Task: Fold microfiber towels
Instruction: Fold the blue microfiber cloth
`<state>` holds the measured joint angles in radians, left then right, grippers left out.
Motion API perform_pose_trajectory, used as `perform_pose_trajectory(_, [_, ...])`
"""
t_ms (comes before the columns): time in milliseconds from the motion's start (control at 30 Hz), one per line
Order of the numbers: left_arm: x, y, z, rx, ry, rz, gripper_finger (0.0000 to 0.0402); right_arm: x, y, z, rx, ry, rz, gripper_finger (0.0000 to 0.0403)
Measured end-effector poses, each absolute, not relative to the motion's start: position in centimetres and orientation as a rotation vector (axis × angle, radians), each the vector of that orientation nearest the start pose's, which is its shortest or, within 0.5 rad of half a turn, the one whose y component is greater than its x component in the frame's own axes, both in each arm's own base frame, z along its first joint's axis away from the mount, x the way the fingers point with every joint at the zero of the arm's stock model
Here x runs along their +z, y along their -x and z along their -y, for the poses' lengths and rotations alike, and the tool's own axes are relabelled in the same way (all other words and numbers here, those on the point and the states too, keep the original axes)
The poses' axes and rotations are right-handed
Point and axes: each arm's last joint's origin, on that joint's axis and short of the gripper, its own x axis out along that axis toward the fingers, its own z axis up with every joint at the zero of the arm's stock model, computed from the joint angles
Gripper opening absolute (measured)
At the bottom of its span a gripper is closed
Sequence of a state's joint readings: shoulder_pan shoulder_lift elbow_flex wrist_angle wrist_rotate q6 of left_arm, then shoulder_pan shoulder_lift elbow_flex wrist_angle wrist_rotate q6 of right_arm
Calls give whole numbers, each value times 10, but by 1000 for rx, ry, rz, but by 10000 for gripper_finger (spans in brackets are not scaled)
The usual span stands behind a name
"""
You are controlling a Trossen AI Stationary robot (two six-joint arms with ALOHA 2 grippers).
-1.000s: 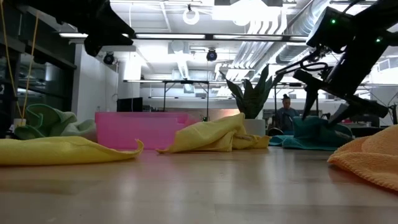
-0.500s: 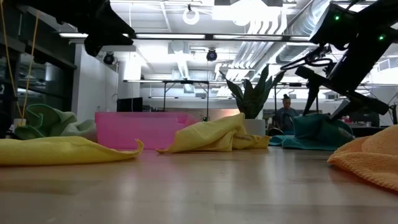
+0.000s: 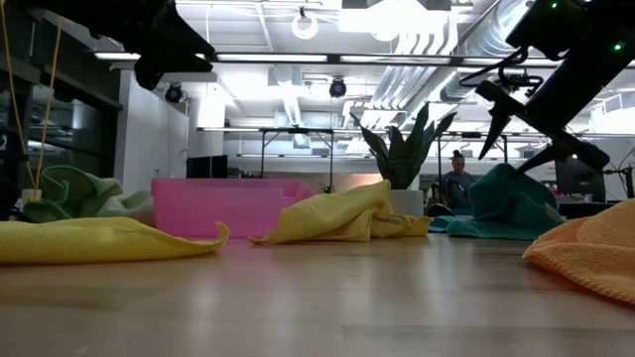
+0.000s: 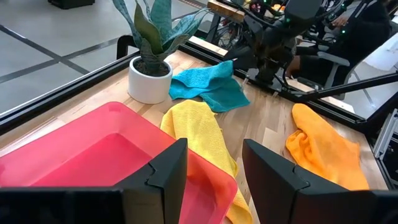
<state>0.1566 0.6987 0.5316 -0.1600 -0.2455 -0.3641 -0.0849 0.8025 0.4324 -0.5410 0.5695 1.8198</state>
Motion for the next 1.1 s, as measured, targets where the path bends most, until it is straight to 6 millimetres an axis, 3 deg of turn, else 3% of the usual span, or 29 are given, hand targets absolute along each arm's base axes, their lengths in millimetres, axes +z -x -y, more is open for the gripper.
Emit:
perform_pose_trajectory(400, [261, -157, -32, 454, 342, -253, 145, 191, -141, 28, -1168, -1390, -46, 208])
perform_pose_trajectory(533, [261, -157, -32, 454, 342, -252, 145, 191, -142, 28, -1169, -1363, -61, 156])
perform_pose_trajectory(767, [261, -157, -32, 454, 344, -250, 145, 192, -146, 29, -1130, -1292, -86, 12])
perform_pose_trajectory(1100, [271, -170, -33, 402, 347, -116, 145, 210, -164, 25, -835, -1265, -72, 2])
